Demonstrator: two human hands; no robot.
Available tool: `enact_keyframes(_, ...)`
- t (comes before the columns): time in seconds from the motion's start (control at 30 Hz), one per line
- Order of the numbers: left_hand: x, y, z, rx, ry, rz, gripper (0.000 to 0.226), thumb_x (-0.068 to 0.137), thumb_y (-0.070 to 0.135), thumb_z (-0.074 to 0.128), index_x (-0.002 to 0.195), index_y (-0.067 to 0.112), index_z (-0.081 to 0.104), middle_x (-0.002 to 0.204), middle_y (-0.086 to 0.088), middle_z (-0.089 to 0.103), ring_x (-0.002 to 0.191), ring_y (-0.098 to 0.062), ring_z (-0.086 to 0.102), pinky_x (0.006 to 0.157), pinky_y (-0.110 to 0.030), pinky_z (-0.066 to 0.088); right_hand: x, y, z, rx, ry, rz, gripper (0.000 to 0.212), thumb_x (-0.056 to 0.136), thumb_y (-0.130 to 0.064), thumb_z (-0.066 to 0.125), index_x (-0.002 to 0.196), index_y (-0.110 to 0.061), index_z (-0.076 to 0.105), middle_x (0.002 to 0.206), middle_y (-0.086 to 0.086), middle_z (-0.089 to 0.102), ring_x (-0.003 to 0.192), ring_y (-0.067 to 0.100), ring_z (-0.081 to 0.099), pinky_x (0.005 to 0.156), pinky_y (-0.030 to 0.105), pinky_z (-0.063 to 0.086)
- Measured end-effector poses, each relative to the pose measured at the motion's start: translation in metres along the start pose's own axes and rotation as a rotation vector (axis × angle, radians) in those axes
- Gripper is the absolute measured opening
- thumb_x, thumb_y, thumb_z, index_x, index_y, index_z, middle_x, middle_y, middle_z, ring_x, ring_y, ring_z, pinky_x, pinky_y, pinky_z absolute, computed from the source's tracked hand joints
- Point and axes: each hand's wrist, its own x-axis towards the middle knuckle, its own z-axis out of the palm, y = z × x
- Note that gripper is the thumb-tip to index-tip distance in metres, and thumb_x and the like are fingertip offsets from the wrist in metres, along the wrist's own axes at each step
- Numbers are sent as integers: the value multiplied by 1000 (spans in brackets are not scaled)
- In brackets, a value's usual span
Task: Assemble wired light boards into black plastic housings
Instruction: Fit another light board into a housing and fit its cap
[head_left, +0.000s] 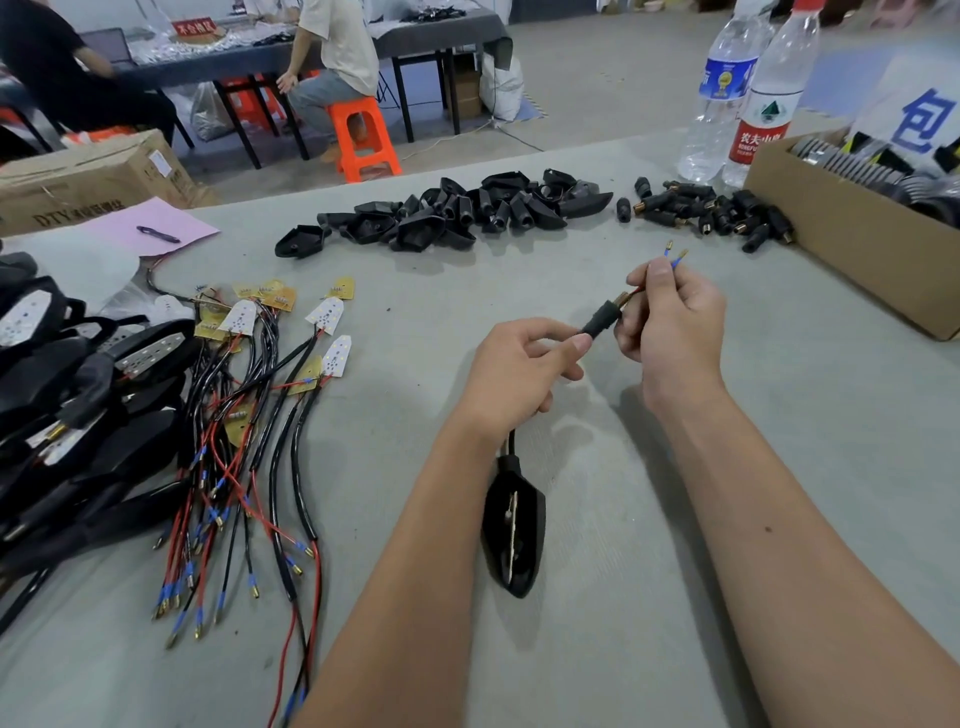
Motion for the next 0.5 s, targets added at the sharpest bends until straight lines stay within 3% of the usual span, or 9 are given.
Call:
enact_keyframes(0.13, -1, 2, 5, 43, 10, 5, 13, 95, 25, 71, 89, 13, 73, 85, -7, 76, 46, -13, 55, 45, -23, 41, 0, -1, -1, 38, 5, 56, 35, 110, -20, 41, 77, -14, 53, 45, -1, 43, 37, 16, 32, 43, 19, 27)
enact_keyframes(0.33, -4, 4, -10, -101, -103, -34, 15, 93, 17, 74, 90, 4, 68, 82, -9, 72, 58, -21, 64, 50, -28, 47, -5, 1, 2, 48, 22, 92, 36, 110, -18, 39, 77, -13, 53, 44, -4, 43, 37, 11, 32, 42, 20, 25)
enact_keyframes(0.5, -5, 6, -13, -126, -67, -44, 19, 87, 8, 79, 97, -4, 68, 84, -15, 73, 57, -19, 65, 52, -27, 50, -5, -1, 2, 61, 69, 107, 37, 109, -20, 42, 74, -16, 54, 47, -4, 44, 40, 12, 35, 43, 20, 29)
